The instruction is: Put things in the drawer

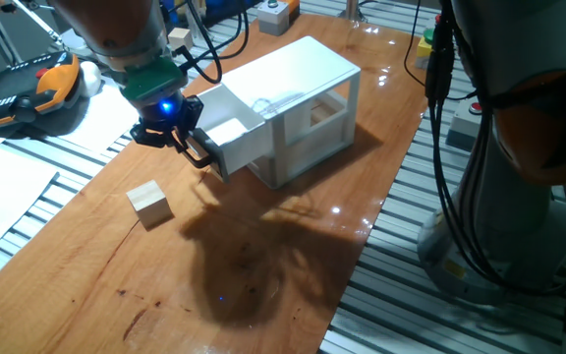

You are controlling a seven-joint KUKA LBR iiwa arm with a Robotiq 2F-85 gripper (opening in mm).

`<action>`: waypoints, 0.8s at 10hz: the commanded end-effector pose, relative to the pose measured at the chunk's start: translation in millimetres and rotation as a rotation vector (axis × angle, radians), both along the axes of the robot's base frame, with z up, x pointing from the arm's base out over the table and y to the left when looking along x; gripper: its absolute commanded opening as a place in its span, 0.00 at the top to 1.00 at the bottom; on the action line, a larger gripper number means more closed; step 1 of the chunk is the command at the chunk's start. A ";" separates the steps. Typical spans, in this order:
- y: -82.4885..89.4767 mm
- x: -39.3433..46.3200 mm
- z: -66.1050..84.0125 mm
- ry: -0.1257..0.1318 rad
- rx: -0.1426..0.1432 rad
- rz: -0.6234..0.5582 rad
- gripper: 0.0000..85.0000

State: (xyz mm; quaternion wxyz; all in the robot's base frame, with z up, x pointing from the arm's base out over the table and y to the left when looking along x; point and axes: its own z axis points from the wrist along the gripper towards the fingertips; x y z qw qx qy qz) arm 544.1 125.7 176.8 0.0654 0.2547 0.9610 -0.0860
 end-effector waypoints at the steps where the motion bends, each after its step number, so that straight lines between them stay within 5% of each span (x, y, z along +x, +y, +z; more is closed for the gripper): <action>1: 0.0 -0.2 0.4 -0.002 -0.003 -0.001 0.60; 6: -0.8 -1.8 6.0 -0.003 -0.016 0.009 0.60; 8: -1.1 -3.4 8.8 0.000 0.008 0.011 0.60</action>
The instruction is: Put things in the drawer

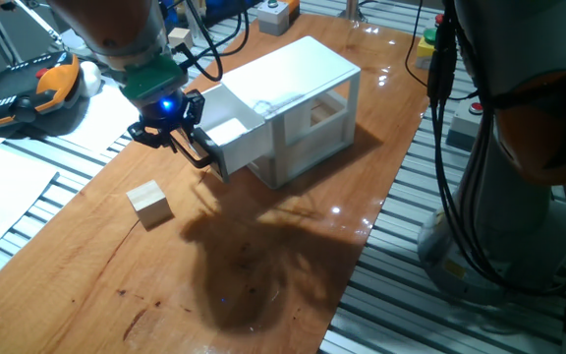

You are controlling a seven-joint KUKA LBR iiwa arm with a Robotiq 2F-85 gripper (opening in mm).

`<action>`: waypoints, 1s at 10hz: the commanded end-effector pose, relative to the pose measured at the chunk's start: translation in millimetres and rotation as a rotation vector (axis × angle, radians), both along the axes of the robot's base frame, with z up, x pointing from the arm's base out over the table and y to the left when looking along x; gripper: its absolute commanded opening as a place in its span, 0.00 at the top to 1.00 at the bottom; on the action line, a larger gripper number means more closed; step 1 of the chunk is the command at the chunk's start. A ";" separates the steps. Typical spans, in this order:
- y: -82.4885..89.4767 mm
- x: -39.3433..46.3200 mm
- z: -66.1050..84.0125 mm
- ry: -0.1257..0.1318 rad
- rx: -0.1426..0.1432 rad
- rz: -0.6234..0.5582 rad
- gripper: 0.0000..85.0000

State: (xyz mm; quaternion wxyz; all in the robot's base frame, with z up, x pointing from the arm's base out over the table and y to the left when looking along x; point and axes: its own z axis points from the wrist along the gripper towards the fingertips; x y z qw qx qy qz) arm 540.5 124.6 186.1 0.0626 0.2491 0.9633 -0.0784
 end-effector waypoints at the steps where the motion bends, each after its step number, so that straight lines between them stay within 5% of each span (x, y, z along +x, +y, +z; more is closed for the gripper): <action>1: 0.0 -0.6 0.9 0.003 0.007 0.004 0.80; 6: -0.6 -3.5 5.9 0.009 0.017 0.034 0.80; 7: -1.2 -4.0 7.3 0.014 0.024 0.047 1.00; 10: -2.0 -4.4 8.9 0.020 0.042 0.049 1.00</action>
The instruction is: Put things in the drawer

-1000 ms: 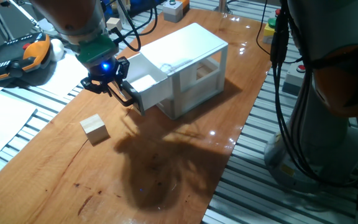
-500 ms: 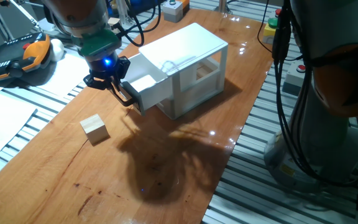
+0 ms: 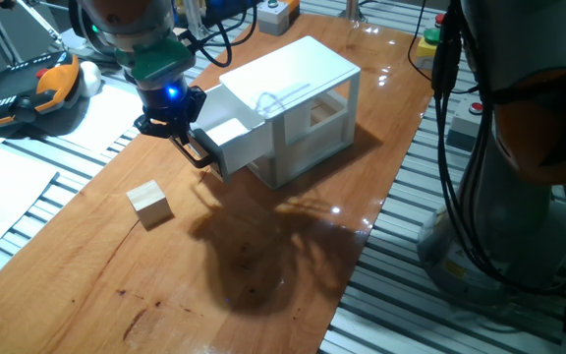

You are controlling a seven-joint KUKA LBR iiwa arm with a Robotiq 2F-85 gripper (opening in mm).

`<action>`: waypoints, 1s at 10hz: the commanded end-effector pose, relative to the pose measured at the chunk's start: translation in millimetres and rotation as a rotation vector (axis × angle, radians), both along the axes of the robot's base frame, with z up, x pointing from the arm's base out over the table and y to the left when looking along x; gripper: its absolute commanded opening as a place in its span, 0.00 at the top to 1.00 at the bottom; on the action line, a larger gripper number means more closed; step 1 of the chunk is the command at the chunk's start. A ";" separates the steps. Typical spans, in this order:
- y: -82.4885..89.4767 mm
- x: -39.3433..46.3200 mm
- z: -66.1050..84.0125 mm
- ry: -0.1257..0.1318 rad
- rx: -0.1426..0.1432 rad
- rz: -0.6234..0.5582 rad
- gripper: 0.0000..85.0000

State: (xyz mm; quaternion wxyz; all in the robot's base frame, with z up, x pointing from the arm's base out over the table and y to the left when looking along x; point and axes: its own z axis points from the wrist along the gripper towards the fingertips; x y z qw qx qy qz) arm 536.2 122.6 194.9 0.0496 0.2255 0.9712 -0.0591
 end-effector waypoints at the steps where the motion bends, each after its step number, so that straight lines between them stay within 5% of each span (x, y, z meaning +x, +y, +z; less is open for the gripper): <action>1: 0.1 -0.1 0.0 0.002 0.000 -0.001 1.00; 5: 0.9 -2.6 2.5 0.007 -0.003 0.006 1.00; 10: 3.3 -5.1 2.9 -0.022 0.003 0.030 1.00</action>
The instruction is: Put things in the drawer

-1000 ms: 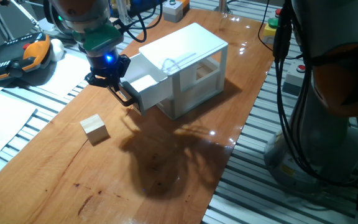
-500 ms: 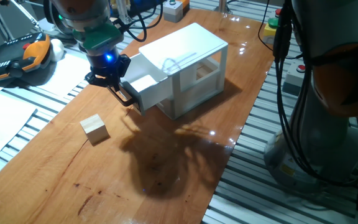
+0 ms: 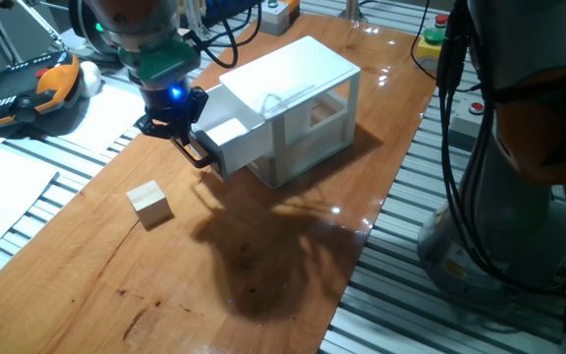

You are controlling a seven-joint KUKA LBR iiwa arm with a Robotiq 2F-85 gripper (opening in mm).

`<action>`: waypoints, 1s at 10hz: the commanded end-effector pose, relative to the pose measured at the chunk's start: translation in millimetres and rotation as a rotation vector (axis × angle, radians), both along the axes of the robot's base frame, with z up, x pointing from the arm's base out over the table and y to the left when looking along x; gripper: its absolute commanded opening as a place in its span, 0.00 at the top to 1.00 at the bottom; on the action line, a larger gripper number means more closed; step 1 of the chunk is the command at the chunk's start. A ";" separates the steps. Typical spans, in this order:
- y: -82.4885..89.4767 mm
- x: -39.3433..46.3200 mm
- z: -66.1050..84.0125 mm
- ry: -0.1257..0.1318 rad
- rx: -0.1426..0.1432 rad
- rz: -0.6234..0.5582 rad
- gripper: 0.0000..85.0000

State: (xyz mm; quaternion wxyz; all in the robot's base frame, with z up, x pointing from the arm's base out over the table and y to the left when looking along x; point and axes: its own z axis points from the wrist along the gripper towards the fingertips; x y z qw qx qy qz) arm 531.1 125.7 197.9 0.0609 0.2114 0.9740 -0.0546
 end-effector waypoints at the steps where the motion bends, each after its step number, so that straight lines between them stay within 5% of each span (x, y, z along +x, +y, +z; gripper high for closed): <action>1: -0.4 0.2 0.3 0.003 0.000 0.003 1.00; 6: -1.0 0.0 1.3 0.011 -0.014 0.012 1.00; 7: -1.0 0.0 1.3 0.012 -0.036 0.001 1.00; 9: -1.0 0.0 1.3 0.049 0.090 -0.069 1.00; 10: -1.0 0.0 1.3 0.052 0.080 -0.054 1.00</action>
